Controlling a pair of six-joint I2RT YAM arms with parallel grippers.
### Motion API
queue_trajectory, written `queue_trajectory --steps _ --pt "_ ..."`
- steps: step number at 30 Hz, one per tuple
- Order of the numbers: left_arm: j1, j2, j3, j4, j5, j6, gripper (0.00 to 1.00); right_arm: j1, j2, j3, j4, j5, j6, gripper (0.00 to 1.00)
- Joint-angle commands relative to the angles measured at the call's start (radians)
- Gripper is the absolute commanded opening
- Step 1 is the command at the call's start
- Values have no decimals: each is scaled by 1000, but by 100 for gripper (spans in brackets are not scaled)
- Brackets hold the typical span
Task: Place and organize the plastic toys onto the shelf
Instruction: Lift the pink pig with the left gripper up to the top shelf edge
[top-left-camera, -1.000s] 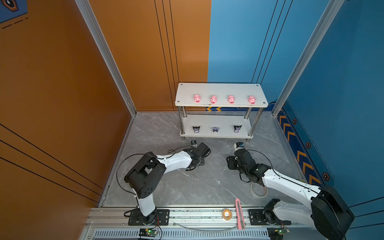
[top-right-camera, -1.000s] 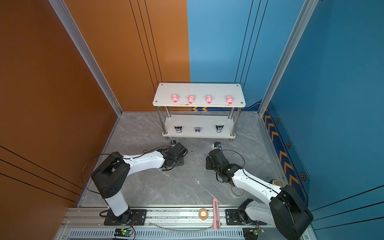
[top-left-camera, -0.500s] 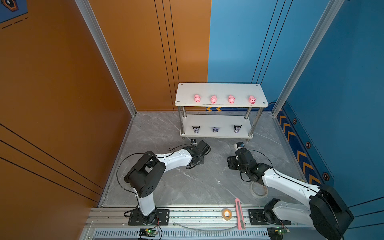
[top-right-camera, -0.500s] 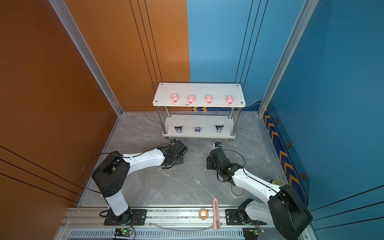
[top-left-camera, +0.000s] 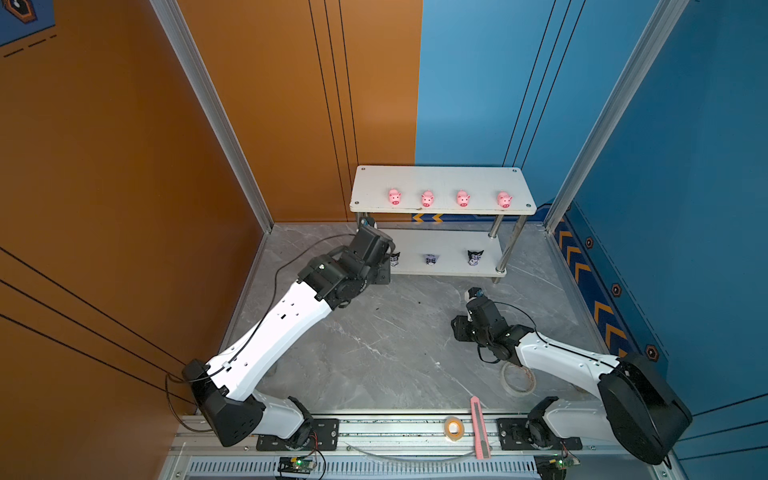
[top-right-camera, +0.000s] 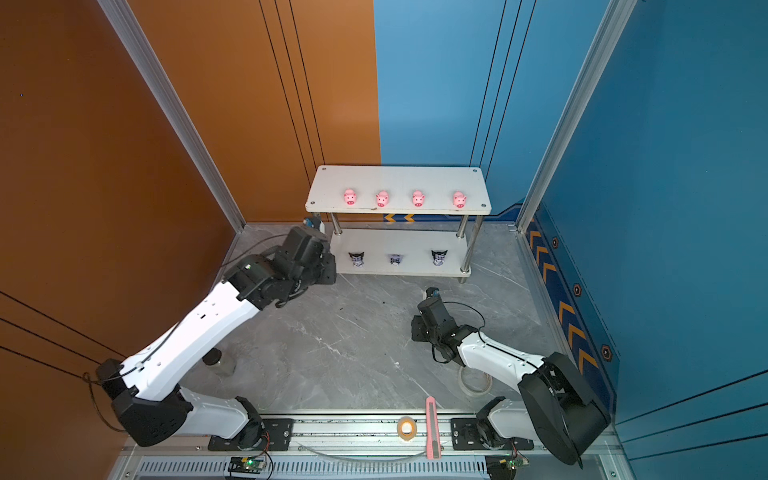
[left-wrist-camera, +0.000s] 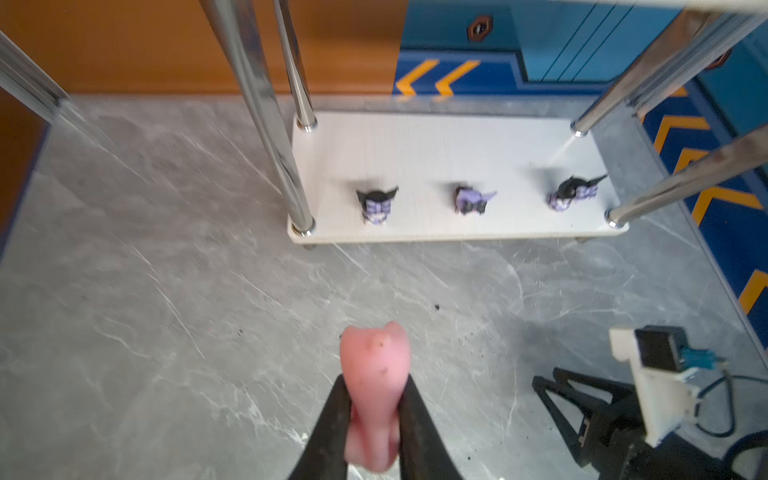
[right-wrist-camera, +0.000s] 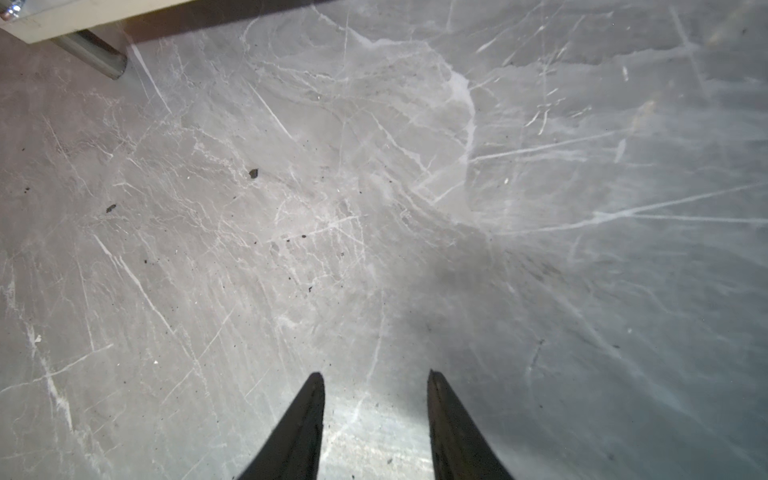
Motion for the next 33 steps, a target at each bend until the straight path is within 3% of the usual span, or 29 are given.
queue_trajectory --steps 1,15,21,33 --pt "56 45 145 -177 -35 136 22 -6 10 -12 29 -27 -14 42" --pt "172 424 808 -323 23 263 23 -6 38 -13 33 -22 -23 41" --pt "219 536 943 -329 85 251 23 -7 46 -11 35 -21 -23 41" --pt "262 638 1075 -321 153 202 24 -7 77 -9 49 -54 -13 41"
